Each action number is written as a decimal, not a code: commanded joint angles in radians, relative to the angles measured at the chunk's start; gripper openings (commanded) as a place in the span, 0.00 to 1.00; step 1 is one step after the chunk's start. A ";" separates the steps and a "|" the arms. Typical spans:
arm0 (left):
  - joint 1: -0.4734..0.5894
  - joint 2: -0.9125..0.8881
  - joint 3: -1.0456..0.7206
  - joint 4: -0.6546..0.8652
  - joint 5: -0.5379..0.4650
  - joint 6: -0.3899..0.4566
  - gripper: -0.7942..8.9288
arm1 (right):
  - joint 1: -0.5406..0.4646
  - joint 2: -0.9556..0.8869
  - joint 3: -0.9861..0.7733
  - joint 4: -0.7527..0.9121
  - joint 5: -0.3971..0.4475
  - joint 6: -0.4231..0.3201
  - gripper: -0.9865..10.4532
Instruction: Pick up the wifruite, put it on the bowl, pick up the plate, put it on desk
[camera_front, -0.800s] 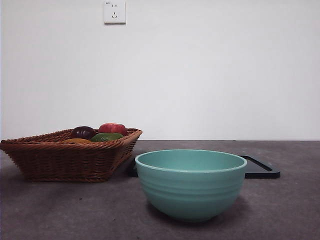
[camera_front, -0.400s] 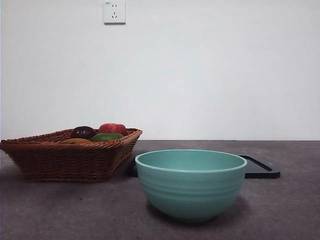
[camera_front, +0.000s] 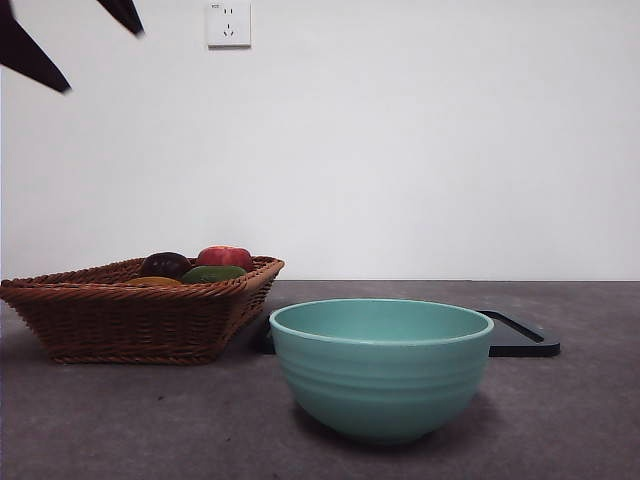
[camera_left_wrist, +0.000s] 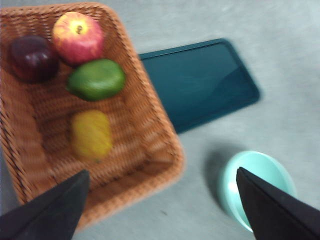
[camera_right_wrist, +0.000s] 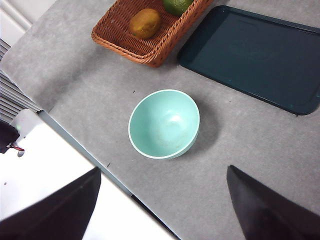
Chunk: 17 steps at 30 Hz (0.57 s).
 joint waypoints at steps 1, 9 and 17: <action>-0.018 0.098 0.060 0.007 -0.031 0.042 0.56 | 0.005 0.005 0.016 0.009 0.000 -0.008 0.44; -0.050 0.299 0.108 0.055 -0.140 0.084 0.56 | 0.005 0.005 0.016 0.009 0.000 -0.008 0.44; -0.061 0.446 0.108 0.119 -0.208 0.103 0.56 | 0.005 0.005 0.016 0.008 0.000 -0.008 0.44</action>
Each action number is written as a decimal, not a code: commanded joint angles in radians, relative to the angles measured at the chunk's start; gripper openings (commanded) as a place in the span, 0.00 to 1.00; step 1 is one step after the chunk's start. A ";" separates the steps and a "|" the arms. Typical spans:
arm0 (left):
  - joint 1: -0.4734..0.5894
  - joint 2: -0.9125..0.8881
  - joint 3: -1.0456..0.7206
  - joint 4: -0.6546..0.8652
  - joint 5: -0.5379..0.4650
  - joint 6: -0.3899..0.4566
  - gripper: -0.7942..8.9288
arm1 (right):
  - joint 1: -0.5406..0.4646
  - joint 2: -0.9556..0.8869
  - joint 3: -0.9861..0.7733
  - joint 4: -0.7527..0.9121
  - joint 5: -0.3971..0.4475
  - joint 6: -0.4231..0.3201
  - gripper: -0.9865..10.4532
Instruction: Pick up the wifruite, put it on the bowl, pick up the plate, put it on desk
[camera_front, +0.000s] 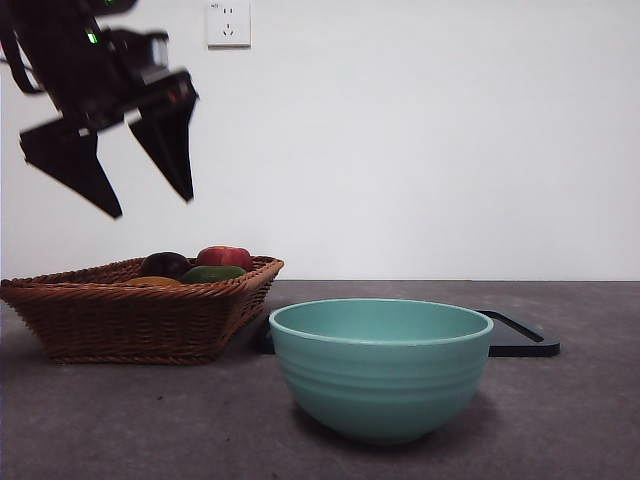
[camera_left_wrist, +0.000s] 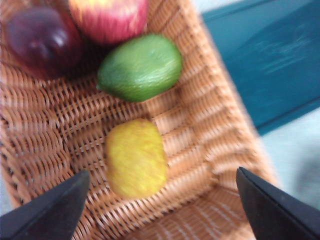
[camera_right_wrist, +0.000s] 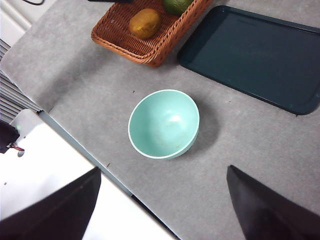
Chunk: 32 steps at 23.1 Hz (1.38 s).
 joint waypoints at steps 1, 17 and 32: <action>-0.005 0.056 0.023 0.016 -0.010 0.024 0.56 | 0.005 0.005 0.016 0.009 0.000 -0.008 0.44; -0.005 0.253 0.023 0.097 -0.051 0.025 0.56 | 0.005 0.005 0.016 0.006 0.000 -0.008 0.44; -0.011 0.162 0.024 0.091 -0.050 0.017 0.30 | 0.005 0.005 0.016 0.007 0.008 -0.009 0.44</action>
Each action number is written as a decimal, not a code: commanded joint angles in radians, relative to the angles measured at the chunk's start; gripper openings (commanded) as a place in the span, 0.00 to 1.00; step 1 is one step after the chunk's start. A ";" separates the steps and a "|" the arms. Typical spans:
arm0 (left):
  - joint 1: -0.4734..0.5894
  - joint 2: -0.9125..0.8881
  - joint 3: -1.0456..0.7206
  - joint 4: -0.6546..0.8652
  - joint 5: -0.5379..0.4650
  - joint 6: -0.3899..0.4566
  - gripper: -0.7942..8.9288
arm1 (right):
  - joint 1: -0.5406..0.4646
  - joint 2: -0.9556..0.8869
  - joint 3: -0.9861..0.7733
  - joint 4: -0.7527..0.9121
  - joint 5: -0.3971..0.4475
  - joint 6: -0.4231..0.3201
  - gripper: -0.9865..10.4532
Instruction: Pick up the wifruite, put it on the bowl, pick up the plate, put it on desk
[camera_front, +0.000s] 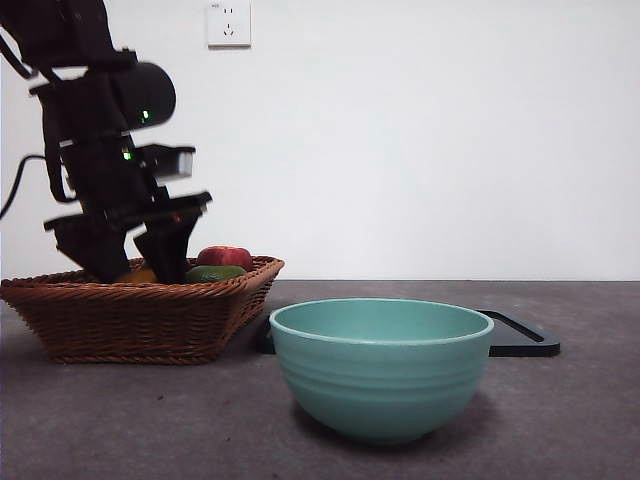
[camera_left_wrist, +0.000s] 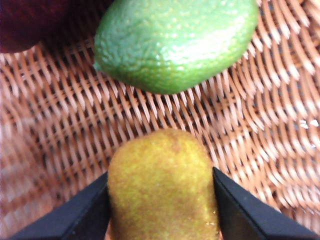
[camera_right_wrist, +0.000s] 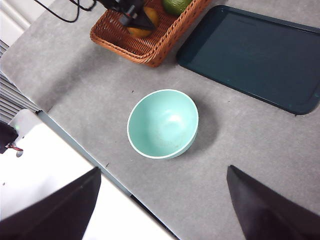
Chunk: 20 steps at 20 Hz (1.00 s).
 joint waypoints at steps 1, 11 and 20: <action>-0.013 -0.084 0.022 -0.006 0.004 0.001 0.30 | 0.005 0.005 0.016 0.008 0.008 -0.009 0.44; -0.307 -0.402 0.022 -0.193 0.188 -0.025 0.30 | 0.005 0.005 0.016 0.008 0.049 -0.009 0.44; -0.575 -0.242 0.021 -0.146 0.166 -0.016 0.30 | 0.005 0.005 0.016 0.008 0.049 -0.009 0.44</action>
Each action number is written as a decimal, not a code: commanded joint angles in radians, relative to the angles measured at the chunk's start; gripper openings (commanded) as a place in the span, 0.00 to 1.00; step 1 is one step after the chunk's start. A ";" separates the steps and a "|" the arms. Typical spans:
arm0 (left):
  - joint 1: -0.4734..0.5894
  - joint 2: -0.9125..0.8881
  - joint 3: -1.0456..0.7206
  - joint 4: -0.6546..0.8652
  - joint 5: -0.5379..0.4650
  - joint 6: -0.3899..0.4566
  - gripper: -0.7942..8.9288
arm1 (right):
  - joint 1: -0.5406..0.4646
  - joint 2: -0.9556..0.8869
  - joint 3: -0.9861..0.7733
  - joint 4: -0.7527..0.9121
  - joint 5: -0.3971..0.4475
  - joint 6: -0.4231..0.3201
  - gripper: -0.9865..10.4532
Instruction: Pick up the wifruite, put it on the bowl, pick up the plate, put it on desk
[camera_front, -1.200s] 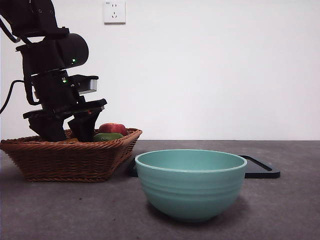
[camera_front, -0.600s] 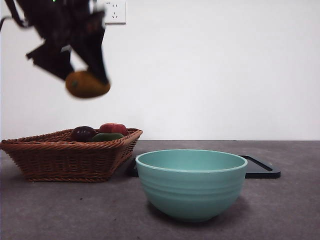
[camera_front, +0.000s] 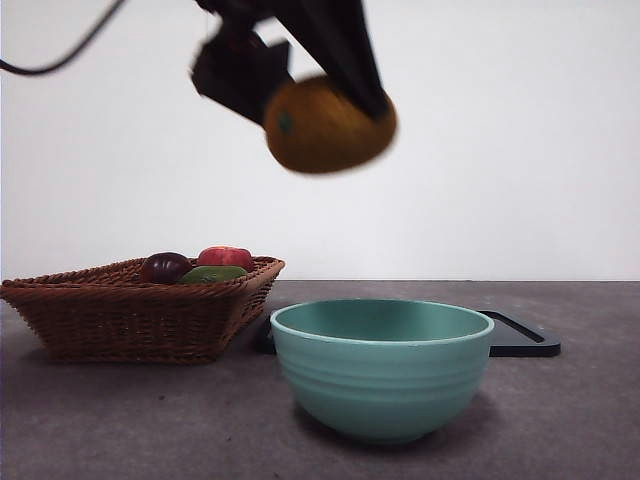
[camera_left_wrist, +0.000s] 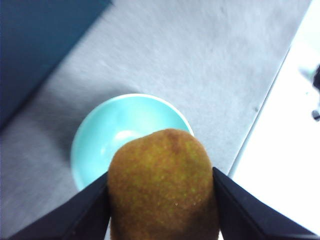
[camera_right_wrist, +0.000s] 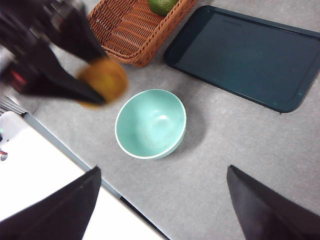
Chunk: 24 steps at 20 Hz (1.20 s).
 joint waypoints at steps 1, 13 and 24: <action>-0.034 0.075 0.018 0.018 -0.026 0.010 0.30 | 0.005 0.005 0.016 0.008 0.001 -0.009 0.44; -0.085 0.341 0.018 0.136 -0.139 0.024 0.30 | 0.005 0.005 0.016 0.007 0.001 -0.008 0.44; -0.099 0.359 0.019 0.128 -0.138 0.019 0.53 | 0.005 0.005 0.016 0.007 0.001 -0.009 0.44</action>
